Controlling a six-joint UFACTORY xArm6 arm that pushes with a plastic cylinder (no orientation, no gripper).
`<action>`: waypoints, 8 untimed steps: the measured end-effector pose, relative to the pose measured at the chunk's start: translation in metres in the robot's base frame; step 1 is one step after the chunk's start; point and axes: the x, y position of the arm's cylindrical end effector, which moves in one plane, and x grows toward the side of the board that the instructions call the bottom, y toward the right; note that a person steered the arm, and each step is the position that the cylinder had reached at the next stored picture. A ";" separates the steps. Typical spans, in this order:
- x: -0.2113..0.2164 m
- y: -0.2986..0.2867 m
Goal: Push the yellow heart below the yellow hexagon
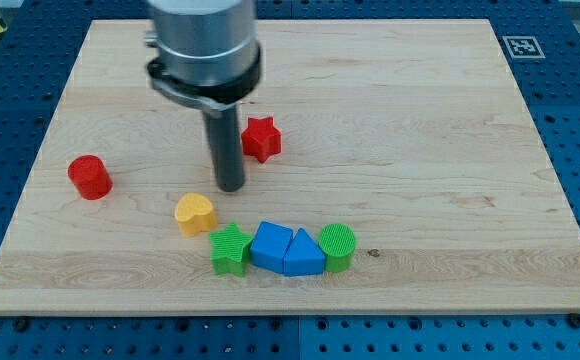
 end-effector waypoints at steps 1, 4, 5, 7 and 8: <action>0.000 -0.048; 0.103 -0.116; 0.113 -0.097; 0.099 -0.042; 0.082 -0.044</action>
